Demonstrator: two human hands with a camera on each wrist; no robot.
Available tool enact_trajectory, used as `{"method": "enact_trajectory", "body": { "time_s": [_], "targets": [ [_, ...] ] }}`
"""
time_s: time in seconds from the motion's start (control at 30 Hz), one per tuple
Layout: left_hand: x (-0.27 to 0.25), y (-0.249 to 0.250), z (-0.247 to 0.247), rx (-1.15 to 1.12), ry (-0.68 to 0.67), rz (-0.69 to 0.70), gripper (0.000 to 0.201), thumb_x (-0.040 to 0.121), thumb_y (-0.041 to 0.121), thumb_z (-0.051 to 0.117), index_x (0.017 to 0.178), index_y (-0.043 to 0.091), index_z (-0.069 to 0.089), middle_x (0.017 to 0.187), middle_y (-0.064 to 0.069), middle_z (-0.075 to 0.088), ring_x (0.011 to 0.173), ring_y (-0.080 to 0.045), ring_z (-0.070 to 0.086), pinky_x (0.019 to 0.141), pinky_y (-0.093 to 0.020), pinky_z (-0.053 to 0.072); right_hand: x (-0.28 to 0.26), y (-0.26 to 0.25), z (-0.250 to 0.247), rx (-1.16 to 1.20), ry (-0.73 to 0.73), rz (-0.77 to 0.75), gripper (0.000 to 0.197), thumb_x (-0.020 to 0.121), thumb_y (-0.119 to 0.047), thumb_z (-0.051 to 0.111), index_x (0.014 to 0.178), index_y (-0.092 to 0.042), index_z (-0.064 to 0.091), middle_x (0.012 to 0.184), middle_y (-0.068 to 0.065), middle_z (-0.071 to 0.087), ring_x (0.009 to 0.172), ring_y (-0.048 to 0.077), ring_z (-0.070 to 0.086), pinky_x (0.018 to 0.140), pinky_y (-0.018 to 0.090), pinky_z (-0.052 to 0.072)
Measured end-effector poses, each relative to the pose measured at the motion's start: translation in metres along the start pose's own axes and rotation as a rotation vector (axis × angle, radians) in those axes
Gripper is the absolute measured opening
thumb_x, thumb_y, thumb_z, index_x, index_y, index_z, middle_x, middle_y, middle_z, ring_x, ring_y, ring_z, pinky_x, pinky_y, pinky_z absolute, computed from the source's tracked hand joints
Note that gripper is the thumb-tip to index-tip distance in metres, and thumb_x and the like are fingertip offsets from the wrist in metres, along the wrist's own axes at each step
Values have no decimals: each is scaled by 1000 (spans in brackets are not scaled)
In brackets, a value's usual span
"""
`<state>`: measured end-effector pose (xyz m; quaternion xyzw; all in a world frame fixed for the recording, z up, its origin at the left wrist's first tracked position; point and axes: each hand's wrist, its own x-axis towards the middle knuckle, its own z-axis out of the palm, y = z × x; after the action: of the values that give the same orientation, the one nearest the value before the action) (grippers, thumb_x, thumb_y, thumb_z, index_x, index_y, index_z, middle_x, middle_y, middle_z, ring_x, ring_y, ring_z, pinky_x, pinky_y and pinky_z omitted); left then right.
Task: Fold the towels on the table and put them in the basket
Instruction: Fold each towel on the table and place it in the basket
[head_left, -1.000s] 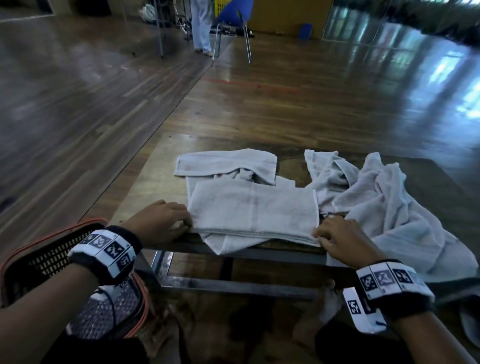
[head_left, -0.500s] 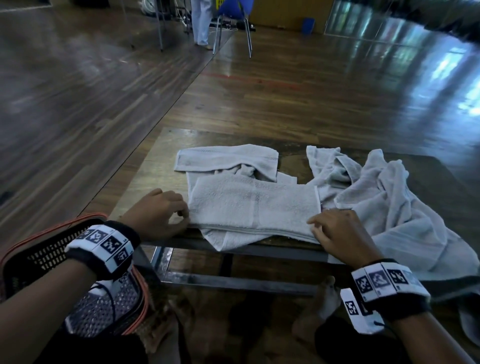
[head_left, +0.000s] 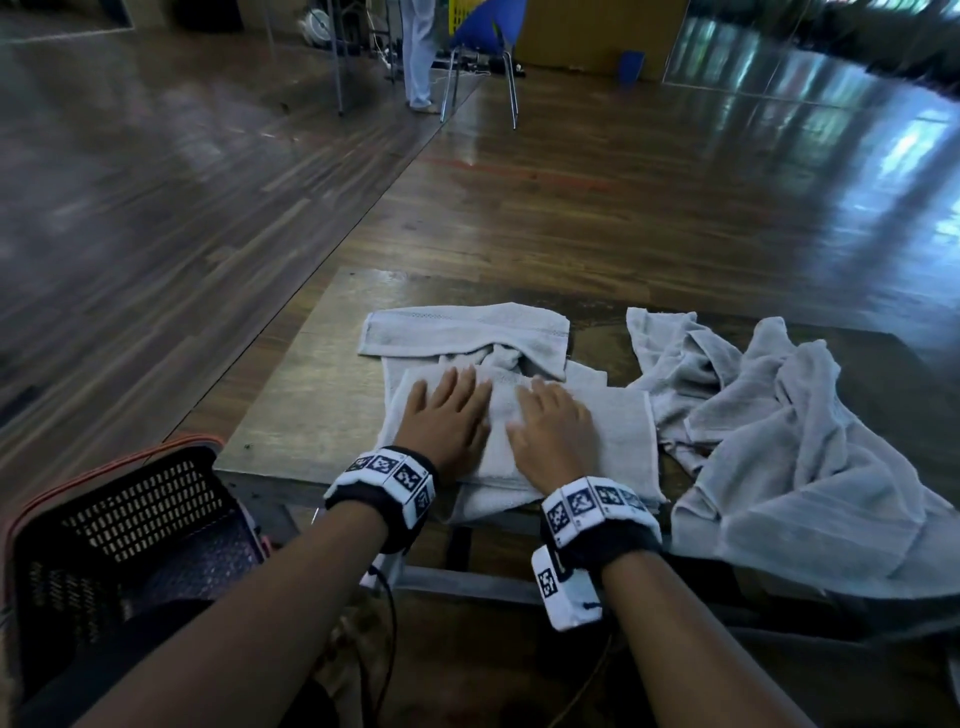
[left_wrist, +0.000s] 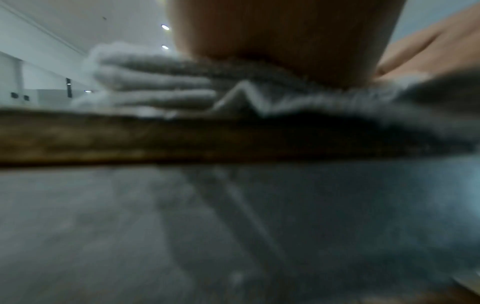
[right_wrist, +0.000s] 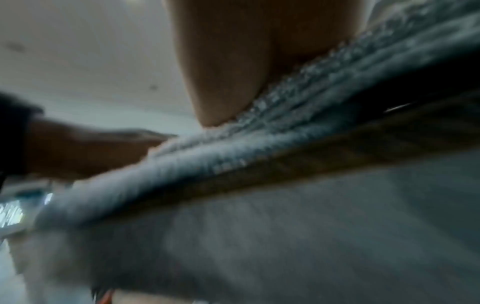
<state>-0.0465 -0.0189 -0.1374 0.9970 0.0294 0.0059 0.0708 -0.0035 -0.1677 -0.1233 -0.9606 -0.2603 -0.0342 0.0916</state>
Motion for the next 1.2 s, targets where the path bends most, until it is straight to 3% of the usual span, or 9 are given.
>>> {"method": "enact_trajectory", "body": {
  "time_s": [0.13,0.3,0.43,0.57,0.7,0.83,0.93,1.1,1.2],
  "targets": [
    [-7,-14,19,35,-16,-16,58,93,55,4,147,37,-4,159,5,-8,147,-16,-7,114,-48,-9,-18,14,19,-62,-133,-71,60,95,-54,20,148,-26,17,159,2,14,145,19,12,116,45,10],
    [-22,-39,16,39,-23,-49,70,80,72,-2,145,44,-6,158,10,-10,146,-17,-9,114,-51,-8,-39,58,12,-126,-181,5,96,67,-82,-11,148,-34,7,160,1,-1,147,19,-5,117,47,-2],
    [-38,-47,9,41,-29,-89,78,75,74,-6,146,41,-7,159,6,-11,147,-20,-7,114,-52,-5,-53,87,4,-157,-213,136,102,62,-87,-12,148,-34,-3,159,0,-11,146,18,-14,116,50,-7],
    [-53,-55,-5,70,-82,-154,72,88,66,12,149,28,0,159,-4,-1,147,-21,0,114,-52,-3,-60,99,-8,-184,-252,188,102,63,-87,-10,149,-32,-3,159,2,-14,145,22,-15,116,50,-10],
    [-67,-64,-28,-21,4,-244,43,90,52,41,118,22,48,124,-4,54,117,-23,46,99,-44,23,-47,76,-28,13,-143,196,97,70,-83,5,149,-26,9,159,8,-2,146,24,-4,119,47,2],
    [-80,-64,-36,-269,-68,-336,33,86,45,57,102,17,59,104,-3,65,97,-24,59,89,-37,44,-15,24,-46,232,24,88,79,82,-72,23,141,-20,34,152,10,28,141,26,21,116,46,17],
    [-83,-66,-39,-454,-65,-405,28,82,38,66,81,10,66,85,-7,66,82,-26,61,70,-32,49,17,-23,-55,272,104,-66,51,90,-57,41,121,-19,57,124,5,60,120,26,49,104,43,31],
    [-70,-68,-42,-565,-145,-502,49,80,41,68,46,13,47,48,-6,48,55,-30,51,52,-28,36,83,-86,-40,14,-216,-177,39,95,-44,37,127,-26,50,132,0,56,126,23,43,104,44,24],
    [-63,-66,-38,-531,-187,-478,40,84,41,62,74,2,61,85,-21,63,86,-37,62,73,-39,51,111,-108,-21,-210,-416,-203,40,97,-43,36,131,-24,46,136,4,52,129,25,39,103,45,22]
  ]
}}
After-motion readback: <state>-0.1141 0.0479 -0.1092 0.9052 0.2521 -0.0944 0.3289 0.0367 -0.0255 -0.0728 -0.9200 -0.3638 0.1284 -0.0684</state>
